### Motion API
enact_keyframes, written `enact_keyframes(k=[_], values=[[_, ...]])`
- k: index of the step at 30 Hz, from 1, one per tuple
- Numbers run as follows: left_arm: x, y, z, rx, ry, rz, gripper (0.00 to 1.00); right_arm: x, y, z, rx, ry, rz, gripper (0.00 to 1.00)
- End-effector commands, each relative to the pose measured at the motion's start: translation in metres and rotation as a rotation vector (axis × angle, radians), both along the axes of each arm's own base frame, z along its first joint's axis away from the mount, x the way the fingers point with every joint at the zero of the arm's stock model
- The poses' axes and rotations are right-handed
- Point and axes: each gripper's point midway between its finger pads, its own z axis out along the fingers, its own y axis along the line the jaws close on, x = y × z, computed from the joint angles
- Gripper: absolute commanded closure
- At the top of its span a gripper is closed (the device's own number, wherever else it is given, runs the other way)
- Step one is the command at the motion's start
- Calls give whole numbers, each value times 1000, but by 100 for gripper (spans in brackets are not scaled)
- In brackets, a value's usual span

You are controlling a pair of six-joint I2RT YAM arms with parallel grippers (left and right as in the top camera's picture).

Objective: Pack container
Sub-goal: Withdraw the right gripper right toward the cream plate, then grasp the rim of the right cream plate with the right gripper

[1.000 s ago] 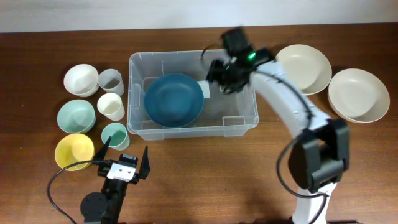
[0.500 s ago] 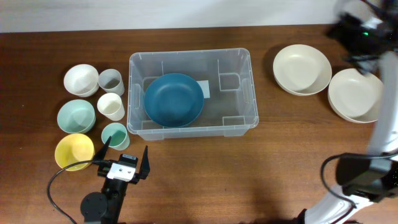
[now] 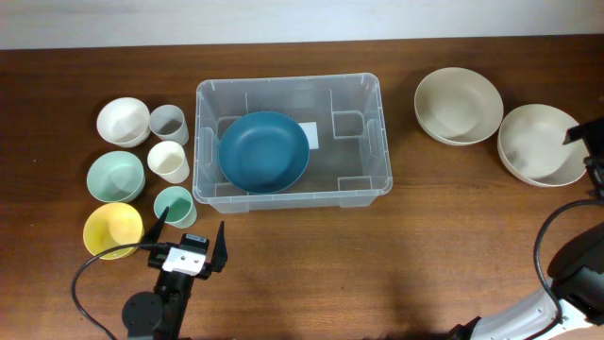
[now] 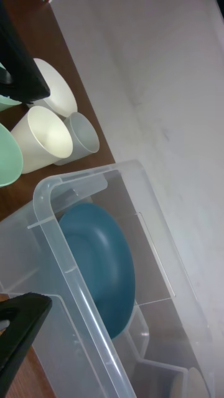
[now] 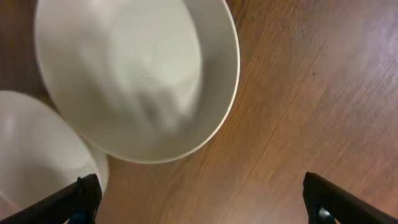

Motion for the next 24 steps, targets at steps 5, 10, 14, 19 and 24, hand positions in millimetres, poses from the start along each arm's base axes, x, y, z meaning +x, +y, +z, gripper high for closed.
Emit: enact_keyframes(k=[5, 10, 14, 19, 24], values=[[0, 0, -1, -3, 2, -5, 0, 1, -3, -43, -15, -27, 77, 1], [0, 0, -1, -3, 2, -5, 0, 1, -3, -69, -29, -37, 92, 1], [0, 0, -1, -3, 2, -5, 0, 3, -4, -82, -39, -49, 101, 1], [0, 0, -1, -3, 2, -5, 0, 10, -8, -94, -43, -57, 124, 2], [0, 0, -1, -3, 2, -5, 0, 14, -12, -102, -49, -62, 124, 1]])
